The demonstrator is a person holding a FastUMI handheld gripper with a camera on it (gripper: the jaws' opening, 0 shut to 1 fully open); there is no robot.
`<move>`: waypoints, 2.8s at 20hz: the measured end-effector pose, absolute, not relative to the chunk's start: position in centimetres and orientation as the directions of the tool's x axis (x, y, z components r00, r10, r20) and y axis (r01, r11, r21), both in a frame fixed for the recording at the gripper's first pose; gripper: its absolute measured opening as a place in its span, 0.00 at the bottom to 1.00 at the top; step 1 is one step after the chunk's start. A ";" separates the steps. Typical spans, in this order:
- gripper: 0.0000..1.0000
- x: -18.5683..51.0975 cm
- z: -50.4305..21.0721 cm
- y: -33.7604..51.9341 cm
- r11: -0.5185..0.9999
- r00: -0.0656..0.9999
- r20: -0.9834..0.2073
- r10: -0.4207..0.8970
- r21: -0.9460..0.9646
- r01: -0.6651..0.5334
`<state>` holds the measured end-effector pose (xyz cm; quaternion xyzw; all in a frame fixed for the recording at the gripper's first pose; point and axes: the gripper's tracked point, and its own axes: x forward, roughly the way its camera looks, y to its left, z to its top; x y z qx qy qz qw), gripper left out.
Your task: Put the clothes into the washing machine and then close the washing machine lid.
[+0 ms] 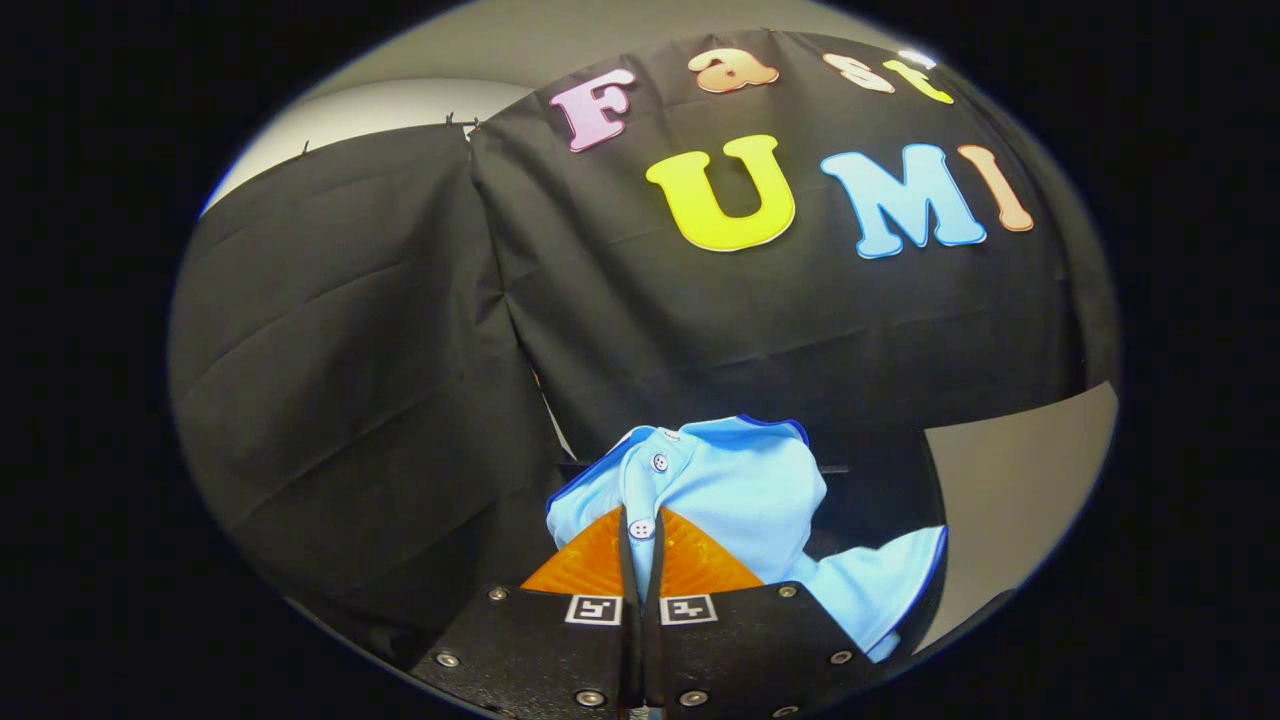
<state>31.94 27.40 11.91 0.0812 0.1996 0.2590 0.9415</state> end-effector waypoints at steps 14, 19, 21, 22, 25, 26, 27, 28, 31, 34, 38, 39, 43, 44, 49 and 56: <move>0.00 33.8 -1.0 32.0 0.899 0.784 -0.442 0.436 0.184 -0.397; 0.00 34.1 -5.4 32.6 0.917 0.785 -0.475 0.398 0.175 -0.359; 0.00 34.0 -7.0 32.8 0.923 0.784 -0.489 0.382 0.169 -0.345; 0.00 34.2 -7.7 32.9 0.927 0.783 -0.496 0.374 0.162 -0.339; 0.00 34.3 -10.1 33.1 0.934 0.779 -0.520 0.352 0.140 -0.329; 0.00 34.3 -10.8 33.2 0.936 0.776 -0.527 0.345 0.138 -0.323; 0.00 34.3 -11.6 33.3 0.939 0.772 -0.538 0.338 0.137 -0.316; 0.00 34.3 -12.3 33.3 0.941 0.768 -0.548 0.331 0.137 -0.308; 0.00 34.2 -14.5 33.7 0.943 0.745 -0.584 0.322 0.123 -0.310; 0.00 34.2 -16.3 34.0 0.943 0.723 -0.618 0.310 0.103 -0.316; 0.05 34.0 -19.0 33.3 0.955 0.683 -0.684 0.255 0.067 -0.289; 0.06 33.9 -19.8 32.9 0.960 0.673 -0.702 0.234 0.058 -0.274; 0.12 33.4 -22.2 31.3 0.973 0.640 -0.749 0.170 0.023 -0.231; 0.15 33.4 -22.6 31.0 0.974 0.634 -0.756 0.162 0.020 -0.225; 0.65 34.1 -22.0 30.9 0.978 0.669 -0.727 0.153 0.014 -0.209; 0.94 34.5 -20.7 30.4 0.981 0.702 -0.698 0.140 0.003 -0.193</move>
